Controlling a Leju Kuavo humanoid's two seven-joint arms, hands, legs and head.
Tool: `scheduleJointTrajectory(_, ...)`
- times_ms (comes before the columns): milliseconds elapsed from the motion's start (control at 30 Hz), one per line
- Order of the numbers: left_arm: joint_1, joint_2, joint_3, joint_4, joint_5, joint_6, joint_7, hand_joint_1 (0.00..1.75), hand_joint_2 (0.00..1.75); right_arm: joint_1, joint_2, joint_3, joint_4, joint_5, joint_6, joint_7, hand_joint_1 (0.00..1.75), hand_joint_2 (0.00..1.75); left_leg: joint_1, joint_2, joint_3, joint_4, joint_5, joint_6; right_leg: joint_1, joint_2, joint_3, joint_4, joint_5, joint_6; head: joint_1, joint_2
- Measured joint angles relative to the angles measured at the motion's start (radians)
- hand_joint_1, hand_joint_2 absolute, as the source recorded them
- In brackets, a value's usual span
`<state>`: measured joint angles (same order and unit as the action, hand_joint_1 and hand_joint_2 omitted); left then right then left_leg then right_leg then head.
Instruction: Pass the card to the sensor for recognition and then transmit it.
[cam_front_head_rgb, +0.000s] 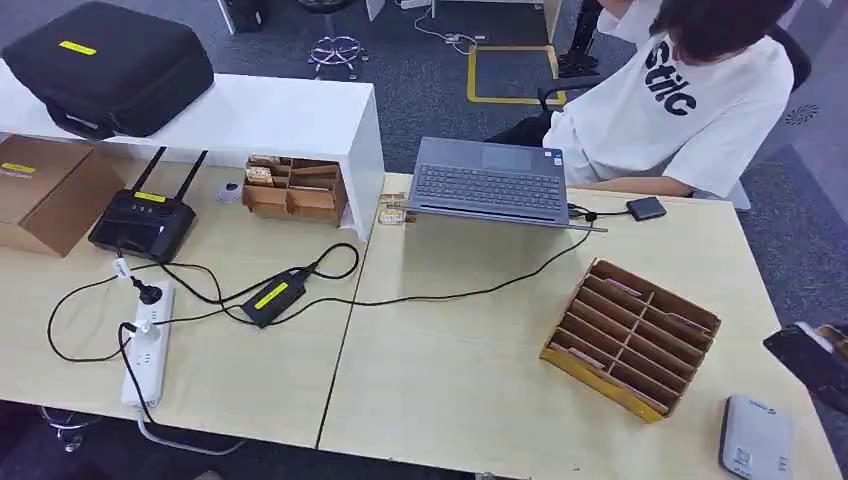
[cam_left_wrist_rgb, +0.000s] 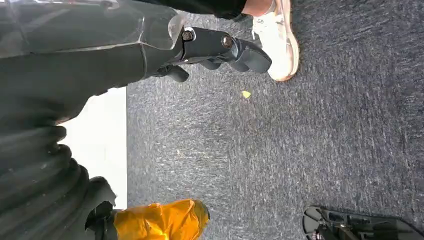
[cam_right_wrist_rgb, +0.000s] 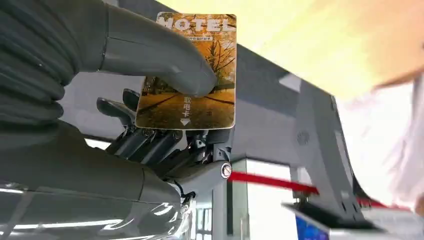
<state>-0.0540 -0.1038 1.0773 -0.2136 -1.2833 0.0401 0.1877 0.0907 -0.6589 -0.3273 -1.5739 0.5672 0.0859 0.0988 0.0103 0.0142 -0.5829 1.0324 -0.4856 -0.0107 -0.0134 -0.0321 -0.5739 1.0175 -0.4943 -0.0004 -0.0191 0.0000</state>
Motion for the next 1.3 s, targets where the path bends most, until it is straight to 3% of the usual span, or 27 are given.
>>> scheduleJointTrajectory(267,0.0,0.001,0.01,0.0,0.003,0.0,-0.003,0.0,1.75,0.014,-0.095,0.023,0.056,-0.099,0.098,0.037,1.75,1.75,0.0,0.0,0.0,0.0,0.0,0.0,0.0,0.0,0.0,0.0,0.0,0.0,0.0,0.0)
scheduleJointTrajectory(533,0.0,0.003,0.025,0.0,0.006,-0.001,-0.006,0.0,1.75,0.065,-0.163,0.027,0.073,-0.239,0.194,0.033,1.75,1.75,0.0,0.0,0.0,0.0,0.0,0.0,0.0,0.0,0.0,0.0,0.0,0.0,0.0,0.0)
scheduleJointTrajectory(767,0.0,0.008,0.026,0.0,0.002,-0.007,-0.018,0.0,1.75,0.096,-0.216,0.051,0.092,-0.331,0.242,0.0,1.75,1.75,0.0,0.001,0.0,0.0,0.0,0.0,0.0,0.001,0.0,0.0,0.0,0.0,0.0,0.0)
scheduleJointTrajectory(900,0.0,0.011,0.026,0.0,-0.009,-0.009,-0.021,0.0,1.75,0.096,-0.242,0.082,0.121,-0.383,0.262,-0.057,1.75,1.75,0.0,0.0,0.0,0.0,0.0,0.0,0.0,0.0,0.0,0.0,0.0,0.0,0.0,0.0)
scheduleJointTrajectory(1300,-0.001,0.018,0.026,0.0,-0.028,-0.013,-0.031,0.0,1.75,0.047,-0.275,0.199,0.206,-0.408,0.293,-0.109,1.75,1.75,0.0,0.001,0.0,0.0,0.0,0.0,0.0,0.001,0.0,0.0,0.0,0.0,0.0,0.0)
